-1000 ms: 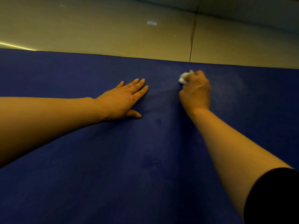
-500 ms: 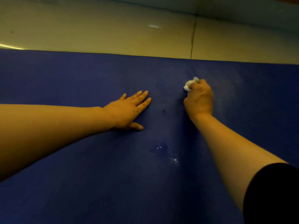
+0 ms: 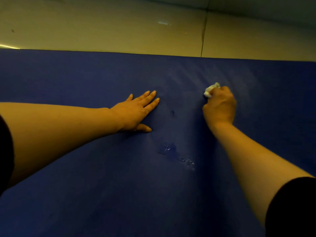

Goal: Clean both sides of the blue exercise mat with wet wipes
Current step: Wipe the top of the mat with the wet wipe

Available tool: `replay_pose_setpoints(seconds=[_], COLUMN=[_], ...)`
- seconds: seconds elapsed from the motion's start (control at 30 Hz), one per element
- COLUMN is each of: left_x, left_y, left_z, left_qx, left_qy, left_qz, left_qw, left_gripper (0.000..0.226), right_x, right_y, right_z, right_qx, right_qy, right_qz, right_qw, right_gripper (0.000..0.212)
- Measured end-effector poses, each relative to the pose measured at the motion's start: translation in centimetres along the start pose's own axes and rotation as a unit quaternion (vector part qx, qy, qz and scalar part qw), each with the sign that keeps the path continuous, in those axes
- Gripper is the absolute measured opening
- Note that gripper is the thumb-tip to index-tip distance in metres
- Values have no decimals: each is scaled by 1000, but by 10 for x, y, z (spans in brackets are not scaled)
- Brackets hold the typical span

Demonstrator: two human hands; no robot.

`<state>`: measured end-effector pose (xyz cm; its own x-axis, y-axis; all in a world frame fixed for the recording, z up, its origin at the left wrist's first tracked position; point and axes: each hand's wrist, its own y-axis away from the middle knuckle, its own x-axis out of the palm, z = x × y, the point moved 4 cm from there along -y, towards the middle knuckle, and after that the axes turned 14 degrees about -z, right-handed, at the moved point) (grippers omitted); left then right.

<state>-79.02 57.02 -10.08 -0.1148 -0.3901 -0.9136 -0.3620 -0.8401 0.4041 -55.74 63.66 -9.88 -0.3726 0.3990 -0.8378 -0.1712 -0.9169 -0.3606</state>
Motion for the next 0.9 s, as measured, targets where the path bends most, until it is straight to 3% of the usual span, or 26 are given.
replay_pose_setpoints(seconds=[0.07,0.2,0.3,0.5,0.6,0.73,0.83,0.9], left_x=[0,0,-2,0,0,0,-1,1], left_y=[-1,0,0,0,0,1,1,1], left_z=[0,0,0,2,1,-2,-2,-2], left_qx=[-1,-6,-4,2,-2,-8,-10,-10], left_qy=[-9,-6,2,4,4,2,-11,-17], left_qz=[-1,-3,-5,-6,-8,-13,-8,-7], left_qw=[1000,1000,1000,1000,1000,1000,1000,1000], left_gripper=[101,102,101,101,101,101,101,101], right_x=[6,21,13,0,6,12,2,-8], right_y=[18,68,58,25,58,89,68,49], right_z=[23,77,68,10,49,84,60,30], right_qx=[-9,-118,-193,-35,-62,-139,-146,-86], right_qy=[-42,-105,-117,-14,-99,-156,-112,-84], right_qz=[-2,53,76,2,-1,68,37,6], right_qw=[999,986,971,999,993,976,982,993], right_gripper=[21,23,23,21,20,14,16,16])
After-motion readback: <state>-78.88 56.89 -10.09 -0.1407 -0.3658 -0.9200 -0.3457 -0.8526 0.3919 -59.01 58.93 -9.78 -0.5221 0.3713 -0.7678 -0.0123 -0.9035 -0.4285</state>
